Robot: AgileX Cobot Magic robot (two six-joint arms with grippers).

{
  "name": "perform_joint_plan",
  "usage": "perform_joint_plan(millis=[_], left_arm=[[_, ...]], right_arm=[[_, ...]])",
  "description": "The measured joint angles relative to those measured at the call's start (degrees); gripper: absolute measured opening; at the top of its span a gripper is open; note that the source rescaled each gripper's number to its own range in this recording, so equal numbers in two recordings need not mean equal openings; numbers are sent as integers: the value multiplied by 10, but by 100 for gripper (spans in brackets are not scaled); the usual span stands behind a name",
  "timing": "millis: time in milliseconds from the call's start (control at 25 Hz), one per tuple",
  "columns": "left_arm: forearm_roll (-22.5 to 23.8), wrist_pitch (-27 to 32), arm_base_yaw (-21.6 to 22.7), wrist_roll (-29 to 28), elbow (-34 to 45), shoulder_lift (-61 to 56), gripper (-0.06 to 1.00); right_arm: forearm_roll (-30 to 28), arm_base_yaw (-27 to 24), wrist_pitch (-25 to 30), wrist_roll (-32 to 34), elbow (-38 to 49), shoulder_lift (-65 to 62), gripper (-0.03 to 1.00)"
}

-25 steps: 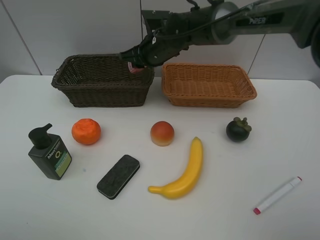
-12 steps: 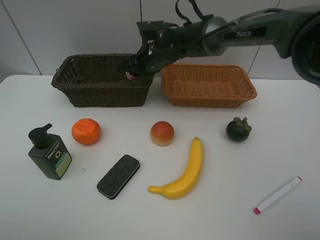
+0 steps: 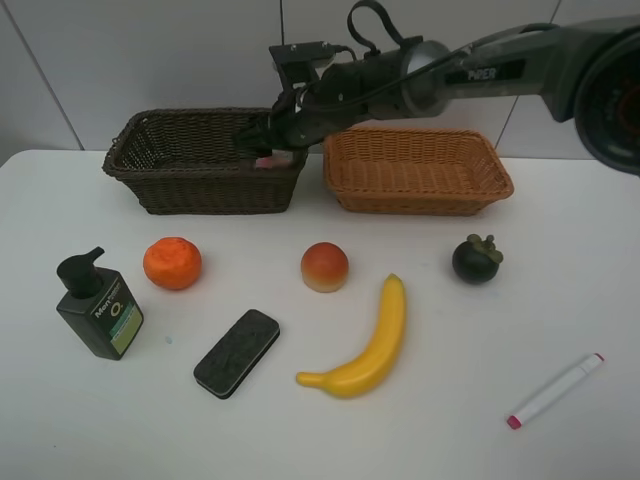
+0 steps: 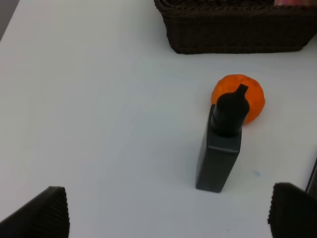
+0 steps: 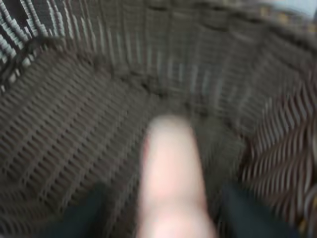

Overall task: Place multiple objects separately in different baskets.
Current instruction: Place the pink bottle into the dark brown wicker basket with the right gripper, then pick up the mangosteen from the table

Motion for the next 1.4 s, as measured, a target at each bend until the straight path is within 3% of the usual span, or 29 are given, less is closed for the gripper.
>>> perform_joint_plan(millis=[80, 200, 640, 800, 920, 1040, 1400], left_arm=[[0, 0, 0, 0, 0, 0, 99], [0, 0, 0, 0, 0, 0, 99], [0, 0, 0, 0, 0, 0, 99], [0, 0, 0, 0, 0, 0, 99], [0, 0, 0, 0, 0, 0, 99], [0, 0, 0, 0, 0, 0, 99], [0, 0, 0, 0, 0, 0, 99]], right_arm=[[-2, 0, -12, -19, 0, 0, 94], [1, 0, -14, -24, 0, 0, 98], [5, 0, -11, -24, 0, -2, 98], [-4, 0, 28, -24, 0, -28, 98], [-30, 0, 89, -24, 0, -75, 98], [-41, 0, 184, -25, 0, -133, 98], [-120, -28, 531, -25, 0, -235, 98]])
